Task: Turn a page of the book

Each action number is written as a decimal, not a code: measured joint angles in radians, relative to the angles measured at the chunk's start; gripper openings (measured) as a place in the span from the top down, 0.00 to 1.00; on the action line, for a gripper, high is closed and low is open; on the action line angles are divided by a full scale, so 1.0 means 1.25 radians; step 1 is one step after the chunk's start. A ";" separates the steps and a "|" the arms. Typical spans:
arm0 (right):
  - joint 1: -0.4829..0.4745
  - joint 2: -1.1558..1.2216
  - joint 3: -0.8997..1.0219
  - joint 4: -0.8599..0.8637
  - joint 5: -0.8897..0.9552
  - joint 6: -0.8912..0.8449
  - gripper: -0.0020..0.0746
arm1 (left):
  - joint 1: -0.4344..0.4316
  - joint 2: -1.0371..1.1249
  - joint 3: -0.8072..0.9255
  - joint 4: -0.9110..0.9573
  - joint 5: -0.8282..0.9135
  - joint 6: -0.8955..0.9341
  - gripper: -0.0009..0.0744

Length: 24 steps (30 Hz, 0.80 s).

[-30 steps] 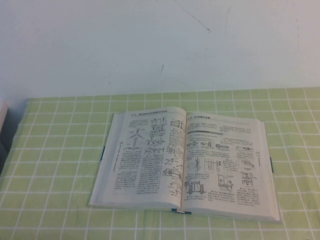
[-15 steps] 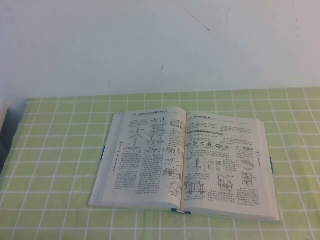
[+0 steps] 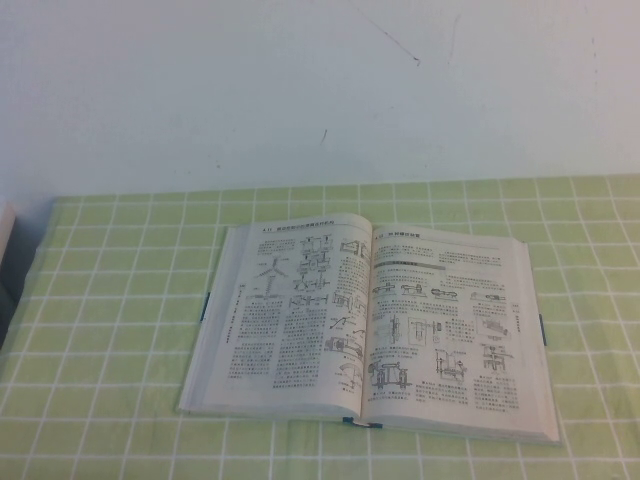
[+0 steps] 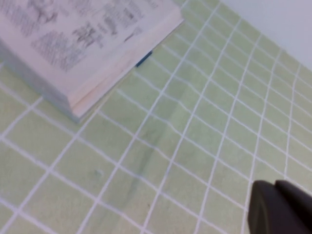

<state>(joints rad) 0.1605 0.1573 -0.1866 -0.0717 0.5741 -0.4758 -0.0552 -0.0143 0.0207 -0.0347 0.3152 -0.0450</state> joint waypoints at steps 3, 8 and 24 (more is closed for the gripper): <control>-0.031 -0.081 0.037 -0.015 -0.021 0.115 0.98 | 0.000 0.000 0.000 0.000 0.001 0.000 0.99; -0.105 -0.134 0.110 -0.028 -0.074 0.217 0.98 | 0.000 0.000 0.000 0.000 0.002 0.000 0.99; -0.168 -0.137 0.167 -0.003 -0.163 0.246 0.98 | 0.000 0.000 0.000 0.000 0.004 0.000 0.99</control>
<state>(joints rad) -0.0491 -0.0135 0.0221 -0.0757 0.3702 -0.1678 -0.0552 -0.0143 0.0207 -0.0347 0.3204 -0.0450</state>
